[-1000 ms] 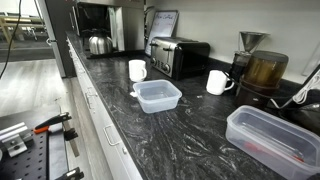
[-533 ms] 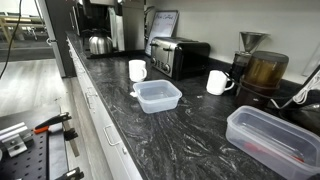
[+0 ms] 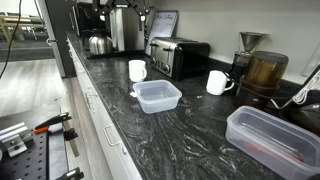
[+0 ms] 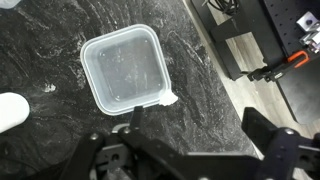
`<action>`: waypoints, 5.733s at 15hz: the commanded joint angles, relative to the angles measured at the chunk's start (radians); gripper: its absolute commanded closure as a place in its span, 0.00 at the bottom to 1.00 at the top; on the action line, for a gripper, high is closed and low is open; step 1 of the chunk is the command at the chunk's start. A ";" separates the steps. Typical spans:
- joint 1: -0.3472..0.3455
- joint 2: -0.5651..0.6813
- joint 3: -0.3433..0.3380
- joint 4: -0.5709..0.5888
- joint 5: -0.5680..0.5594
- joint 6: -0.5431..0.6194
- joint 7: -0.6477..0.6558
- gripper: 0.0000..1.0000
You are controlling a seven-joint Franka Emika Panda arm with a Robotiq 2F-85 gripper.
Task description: Move the mug to the right side of the lunch box
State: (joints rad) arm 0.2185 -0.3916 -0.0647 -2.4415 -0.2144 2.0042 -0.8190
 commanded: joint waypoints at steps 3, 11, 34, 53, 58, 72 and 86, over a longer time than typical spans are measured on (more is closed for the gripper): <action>0.001 0.019 0.002 0.008 0.046 0.021 -0.128 0.00; 0.060 0.220 0.021 0.020 0.332 0.272 -0.584 0.00; -0.087 0.513 0.145 0.051 0.270 0.647 -0.763 0.00; -0.135 0.580 0.184 0.102 0.253 0.645 -0.741 0.99; -0.136 0.556 0.186 0.091 0.236 0.637 -0.726 0.97; -0.195 0.330 0.122 -0.007 0.385 0.551 -0.732 0.97; -0.287 0.156 -0.052 -0.086 0.155 0.411 -0.460 0.97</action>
State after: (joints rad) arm -0.0394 -0.2014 -0.1105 -2.5269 0.0096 2.4565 -1.3548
